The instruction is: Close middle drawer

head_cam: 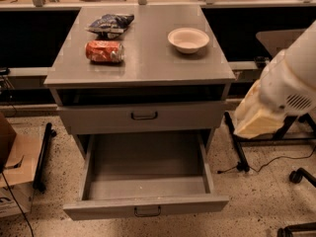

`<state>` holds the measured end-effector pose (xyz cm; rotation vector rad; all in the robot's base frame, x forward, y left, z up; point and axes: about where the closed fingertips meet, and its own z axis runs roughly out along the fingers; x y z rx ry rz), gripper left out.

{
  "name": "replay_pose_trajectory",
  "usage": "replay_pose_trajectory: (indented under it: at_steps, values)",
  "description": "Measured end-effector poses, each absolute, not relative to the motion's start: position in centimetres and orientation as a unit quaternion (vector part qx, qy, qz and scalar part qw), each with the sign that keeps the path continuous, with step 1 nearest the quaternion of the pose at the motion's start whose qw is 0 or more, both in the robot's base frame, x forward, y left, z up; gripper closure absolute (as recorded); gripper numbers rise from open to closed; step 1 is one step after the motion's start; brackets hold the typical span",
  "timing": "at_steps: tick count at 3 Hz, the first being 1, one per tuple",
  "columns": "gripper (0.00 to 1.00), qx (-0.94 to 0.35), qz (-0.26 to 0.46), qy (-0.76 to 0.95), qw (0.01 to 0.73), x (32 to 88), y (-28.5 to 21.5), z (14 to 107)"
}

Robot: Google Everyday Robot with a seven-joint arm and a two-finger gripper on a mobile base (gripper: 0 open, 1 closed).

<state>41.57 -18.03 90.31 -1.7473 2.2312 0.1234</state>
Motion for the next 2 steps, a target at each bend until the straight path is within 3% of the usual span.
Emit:
replay_pose_trajectory:
  at_steps: [1, 2]
  values:
    - [0.82, -0.607, 0.095, 0.779, 0.128, 39.8, -16.3, 83.1]
    - [1.0, -0.606, 0.102, 0.78, 0.117, 39.1, -16.3, 81.7]
